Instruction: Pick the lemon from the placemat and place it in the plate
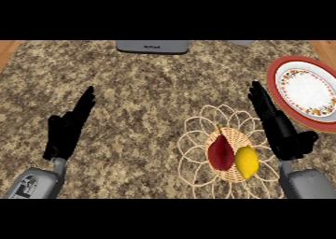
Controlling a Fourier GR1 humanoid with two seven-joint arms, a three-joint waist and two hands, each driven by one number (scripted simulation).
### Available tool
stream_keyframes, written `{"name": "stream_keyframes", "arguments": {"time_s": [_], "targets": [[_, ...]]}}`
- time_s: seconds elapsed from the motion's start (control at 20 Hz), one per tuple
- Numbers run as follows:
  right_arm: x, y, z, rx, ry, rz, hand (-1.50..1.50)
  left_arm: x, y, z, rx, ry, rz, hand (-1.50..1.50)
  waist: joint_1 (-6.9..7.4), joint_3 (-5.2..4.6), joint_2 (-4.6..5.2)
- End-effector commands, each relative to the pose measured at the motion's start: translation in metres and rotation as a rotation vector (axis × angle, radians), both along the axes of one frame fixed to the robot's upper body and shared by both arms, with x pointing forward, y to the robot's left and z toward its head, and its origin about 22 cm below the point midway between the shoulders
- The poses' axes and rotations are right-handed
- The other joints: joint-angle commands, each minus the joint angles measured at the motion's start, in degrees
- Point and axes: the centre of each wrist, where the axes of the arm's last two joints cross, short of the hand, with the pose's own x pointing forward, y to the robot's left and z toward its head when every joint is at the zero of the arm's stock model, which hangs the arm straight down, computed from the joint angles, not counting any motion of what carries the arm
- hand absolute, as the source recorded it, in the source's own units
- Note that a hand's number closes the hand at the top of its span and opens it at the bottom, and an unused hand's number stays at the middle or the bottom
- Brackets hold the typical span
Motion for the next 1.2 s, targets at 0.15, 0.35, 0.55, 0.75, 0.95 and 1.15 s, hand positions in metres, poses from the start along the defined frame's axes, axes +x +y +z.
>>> {"name": "stream_keyframes", "arguments": {"time_s": [0.15,0.35,0.55,0.75,0.95,1.15], "targets": [[-0.02,-0.012,0.046,0.074,0.016,0.135,1.5,-0.018,0.009,-0.015,-0.008,0.048,0.174,0.0,-1.88,1.68,0.63],[0.005,-0.061,0.098,-0.709,-0.176,0.037,1.5,-0.019,0.021,-0.026,-0.025,0.114,0.199,0.0,-2.1,-0.29,-0.54],[-0.038,-0.036,0.021,-0.618,-0.221,-0.128,1.5,-0.026,0.008,-0.039,-0.057,0.129,0.227,0.0,-2.96,1.75,0.78],[-0.056,-0.022,-0.004,-0.004,-0.156,-0.188,-1.5,-0.033,0.018,-0.035,-0.062,0.123,0.245,0.0,-3.34,2.17,0.66],[-0.074,-0.048,-0.023,-0.176,-0.171,0.12,-1.5,-0.023,0.0,-0.032,-0.068,0.125,0.222,0.0,-1.81,1.76,0.96],[-0.062,-0.059,-0.002,-0.502,-0.152,0.165,-1.5,-0.023,0.007,-0.033,-0.06,0.135,0.226,0.0,-1.62,1.64,0.92]]}}
